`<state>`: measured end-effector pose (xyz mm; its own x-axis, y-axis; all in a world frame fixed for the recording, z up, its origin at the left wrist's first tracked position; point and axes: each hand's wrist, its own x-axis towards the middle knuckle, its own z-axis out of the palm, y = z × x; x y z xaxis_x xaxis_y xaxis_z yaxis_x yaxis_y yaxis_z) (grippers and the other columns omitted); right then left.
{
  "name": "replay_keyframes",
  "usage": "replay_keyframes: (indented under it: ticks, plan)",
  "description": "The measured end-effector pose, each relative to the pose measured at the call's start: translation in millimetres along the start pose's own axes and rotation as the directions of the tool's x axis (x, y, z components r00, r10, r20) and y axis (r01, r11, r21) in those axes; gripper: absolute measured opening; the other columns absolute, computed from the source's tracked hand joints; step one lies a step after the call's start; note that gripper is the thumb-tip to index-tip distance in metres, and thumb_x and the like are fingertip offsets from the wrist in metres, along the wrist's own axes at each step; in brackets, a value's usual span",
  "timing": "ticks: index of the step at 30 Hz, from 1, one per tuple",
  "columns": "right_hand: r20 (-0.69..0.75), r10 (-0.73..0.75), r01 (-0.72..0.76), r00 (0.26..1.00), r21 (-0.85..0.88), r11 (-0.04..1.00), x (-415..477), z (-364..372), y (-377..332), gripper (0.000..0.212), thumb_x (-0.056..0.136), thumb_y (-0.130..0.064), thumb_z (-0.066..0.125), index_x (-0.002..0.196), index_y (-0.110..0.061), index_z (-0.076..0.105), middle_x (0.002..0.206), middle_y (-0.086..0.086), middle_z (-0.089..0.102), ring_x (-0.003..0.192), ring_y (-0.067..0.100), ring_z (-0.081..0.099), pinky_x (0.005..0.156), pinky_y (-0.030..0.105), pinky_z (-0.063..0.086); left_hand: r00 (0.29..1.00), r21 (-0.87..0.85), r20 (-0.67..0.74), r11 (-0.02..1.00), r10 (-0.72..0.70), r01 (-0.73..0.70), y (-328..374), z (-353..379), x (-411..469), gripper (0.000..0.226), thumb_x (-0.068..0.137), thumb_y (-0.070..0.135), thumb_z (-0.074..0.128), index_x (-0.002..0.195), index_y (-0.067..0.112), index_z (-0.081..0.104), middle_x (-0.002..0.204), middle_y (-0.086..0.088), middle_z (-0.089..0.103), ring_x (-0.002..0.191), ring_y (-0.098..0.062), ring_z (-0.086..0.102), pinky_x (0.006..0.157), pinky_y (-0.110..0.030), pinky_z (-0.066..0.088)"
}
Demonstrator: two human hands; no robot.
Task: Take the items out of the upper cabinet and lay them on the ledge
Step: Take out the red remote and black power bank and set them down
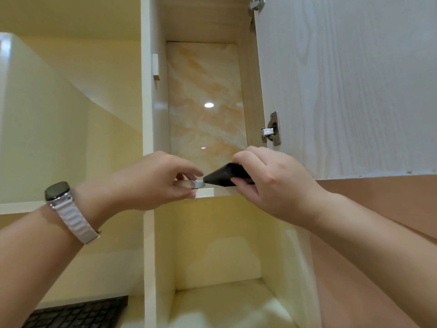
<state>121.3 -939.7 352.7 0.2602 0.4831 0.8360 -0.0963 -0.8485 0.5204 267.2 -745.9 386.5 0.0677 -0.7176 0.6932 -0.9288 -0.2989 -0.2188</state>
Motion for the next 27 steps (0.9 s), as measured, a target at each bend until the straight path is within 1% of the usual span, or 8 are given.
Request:
replay_keyframes:
  ticks: [6,10,13,15,19,21,24,27]
  plan:
    - [-0.003,-0.004,0.004,1.000,-0.067,0.998,-2,-7,-12,0.015,0.082,-0.013,0.056,0.089,-0.003,0.064,0.075,0.009,0.053,0.060,0.026,0.045,0.045,0.037,0.040,0.926,0.196,-0.253,0.952,0.282,-0.236,-2,8,-16,0.043,0.089,0.042,0.049,0.116,0.013,0.068,0.095,0.006,0.069,0.079,-0.009,0.060,0.066,-0.026,0.049]
    - [-0.001,0.064,-0.064,0.998,-0.053,0.997,-9,-5,-19,0.010,0.080,-0.011,0.061,0.088,-0.005,0.059,0.074,0.006,0.044,0.059,0.023,0.037,0.039,0.035,0.038,0.948,0.305,-0.227,0.941,0.222,-0.147,-1,16,-21,0.050,0.090,0.053,0.044,0.115,0.015,0.064,0.093,0.000,0.067,0.080,-0.023,0.064,0.059,-0.033,0.051]
    - [0.011,0.111,-0.110,0.994,-0.050,0.993,-16,-3,-21,0.013,0.080,-0.009,0.065,0.086,-0.004,0.055,0.074,0.003,0.035,0.057,0.023,0.031,0.040,0.033,0.031,0.976,0.261,-0.209,0.965,0.066,-0.009,1,18,-21,0.035,0.090,0.051,0.053,0.105,0.021,0.063,0.091,0.004,0.062,0.084,-0.021,0.057,0.066,-0.035,0.047]
    - [0.017,0.144,-0.143,0.989,-0.042,0.989,-21,-3,-23,0.017,0.078,-0.006,0.068,0.090,-0.003,0.057,0.073,0.006,0.041,0.055,0.025,0.035,0.042,0.033,0.031,0.973,0.220,-0.231,0.974,0.002,0.051,6,16,-22,0.024,0.090,0.045,0.058,0.099,0.023,0.064,0.088,0.006,0.060,0.082,-0.019,0.055,0.068,-0.037,0.047]
    - [0.003,0.246,-0.246,0.969,-0.008,0.969,-35,-2,-25,0.029,0.076,-0.002,0.070,0.103,-0.001,0.060,0.076,0.009,0.050,0.053,0.027,0.043,0.042,0.033,0.039,0.920,0.322,-0.359,0.946,0.158,-0.037,6,16,-29,0.025,0.087,0.043,0.058,0.086,0.022,0.070,0.077,0.005,0.065,0.070,-0.024,0.059,0.051,-0.034,0.045]
    - [-0.005,0.306,-0.306,0.952,0.007,0.952,-43,1,-25,0.033,0.075,-0.001,0.072,0.106,-0.001,0.060,0.078,0.010,0.053,0.055,0.029,0.048,0.045,0.033,0.041,0.874,0.332,-0.431,0.940,0.223,-0.075,6,17,-34,0.026,0.086,0.040,0.059,0.084,0.017,0.072,0.075,0.002,0.067,0.065,-0.026,0.059,0.051,-0.035,0.043]
    - [0.006,0.388,-0.389,0.921,0.026,0.921,-54,6,-29,0.036,0.074,-0.002,0.072,0.107,-0.002,0.060,0.082,0.011,0.055,0.058,0.033,0.054,0.045,0.033,0.042,0.823,0.288,-0.528,0.956,0.210,-0.060,11,19,-44,0.019,0.087,0.030,0.065,0.086,0.012,0.072,0.075,0.000,0.066,0.064,-0.024,0.057,0.050,-0.035,0.044]
    - [0.013,0.491,-0.489,0.871,0.109,0.865,-61,7,-35,0.032,0.079,-0.006,0.069,0.108,-0.005,0.057,0.085,0.008,0.055,0.064,0.031,0.054,0.051,0.030,0.037,0.829,0.211,-0.555,0.976,0.069,0.060,13,22,-55,0.019,0.083,0.032,0.063,0.084,0.014,0.069,0.073,0.001,0.064,0.062,-0.024,0.055,0.050,-0.035,0.044]
